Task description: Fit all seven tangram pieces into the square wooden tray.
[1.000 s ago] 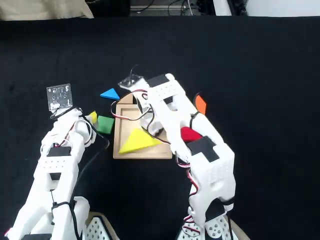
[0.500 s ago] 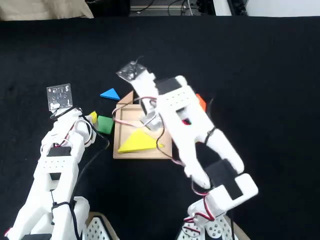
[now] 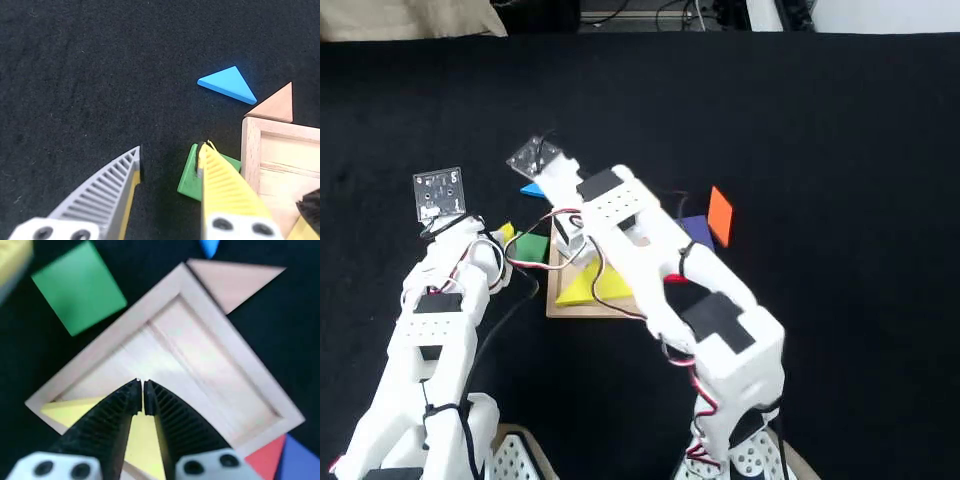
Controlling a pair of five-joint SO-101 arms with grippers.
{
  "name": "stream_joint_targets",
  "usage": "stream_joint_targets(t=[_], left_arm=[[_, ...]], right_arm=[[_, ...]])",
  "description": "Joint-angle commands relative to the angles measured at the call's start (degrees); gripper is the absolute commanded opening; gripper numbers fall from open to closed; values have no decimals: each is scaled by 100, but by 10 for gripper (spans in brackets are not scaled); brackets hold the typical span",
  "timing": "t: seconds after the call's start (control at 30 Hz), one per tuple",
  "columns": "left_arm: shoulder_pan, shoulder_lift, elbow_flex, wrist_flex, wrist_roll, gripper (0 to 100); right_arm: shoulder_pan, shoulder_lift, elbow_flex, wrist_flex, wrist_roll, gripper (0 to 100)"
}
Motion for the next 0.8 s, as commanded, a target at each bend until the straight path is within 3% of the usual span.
stream_joint_targets(t=[0.0,0.27,0.5,0.77], left_arm=[[31,-53,-31,-97,18,191],[57,-53,-40,-97,18,191],[66,-53,-40,-97,18,191],[286,-44,-31,-97,-149,191]], right_arm=[[-18,31,-242,88,-53,11],[492,-374,145,211,-53,11],[677,-2527,769,774,-53,11],[2048,-4549,3635,-1099,-53,11]])
